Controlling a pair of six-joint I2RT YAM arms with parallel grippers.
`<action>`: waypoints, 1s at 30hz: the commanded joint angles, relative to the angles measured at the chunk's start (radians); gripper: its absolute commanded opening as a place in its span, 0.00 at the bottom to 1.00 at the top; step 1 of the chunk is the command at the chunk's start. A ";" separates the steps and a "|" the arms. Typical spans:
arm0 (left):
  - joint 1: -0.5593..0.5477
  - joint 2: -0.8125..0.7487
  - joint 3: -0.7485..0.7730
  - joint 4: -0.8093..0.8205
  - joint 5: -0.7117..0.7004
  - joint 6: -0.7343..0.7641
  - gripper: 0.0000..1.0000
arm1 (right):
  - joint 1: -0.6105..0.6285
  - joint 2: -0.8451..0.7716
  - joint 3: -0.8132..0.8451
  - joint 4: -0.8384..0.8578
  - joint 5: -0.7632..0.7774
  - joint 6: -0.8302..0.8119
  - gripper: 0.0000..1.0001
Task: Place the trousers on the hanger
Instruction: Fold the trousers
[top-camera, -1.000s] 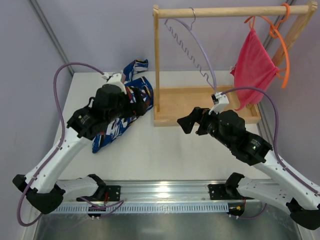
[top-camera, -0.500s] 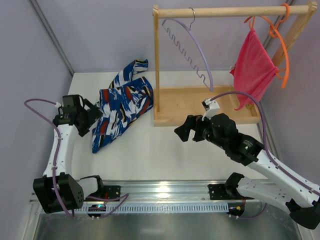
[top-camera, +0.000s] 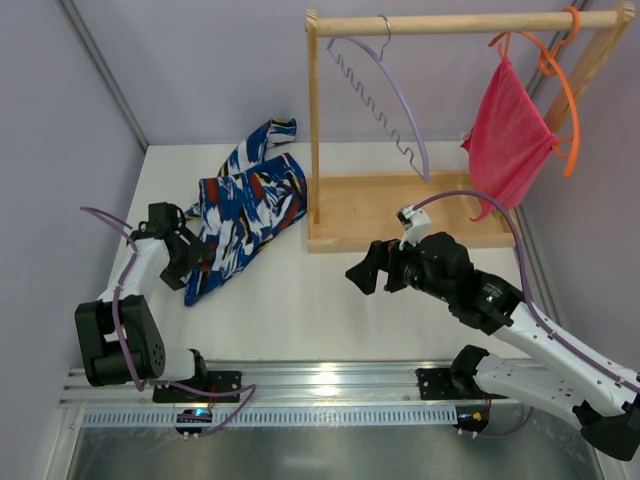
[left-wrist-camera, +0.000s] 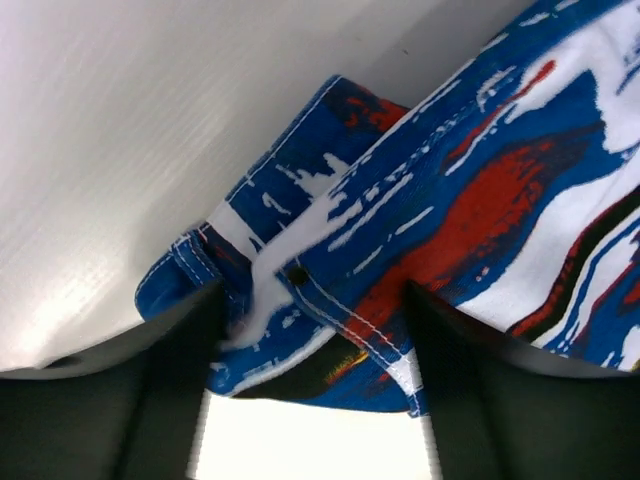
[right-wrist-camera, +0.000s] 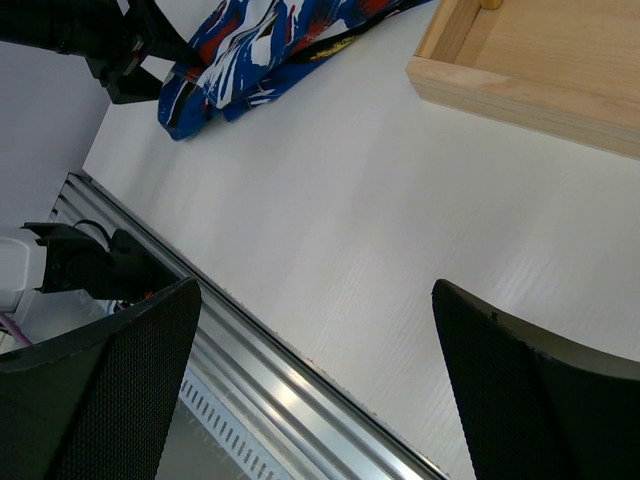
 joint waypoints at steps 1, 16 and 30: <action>0.003 0.001 -0.003 0.069 0.019 0.012 0.64 | 0.003 -0.003 0.006 0.029 -0.012 0.005 1.00; -0.355 -0.212 0.080 0.183 0.419 -0.055 0.00 | 0.018 0.205 0.138 0.020 0.071 -0.023 0.94; -0.442 -0.122 0.086 0.389 0.521 -0.227 0.00 | 0.222 0.448 0.186 0.362 0.356 0.216 0.63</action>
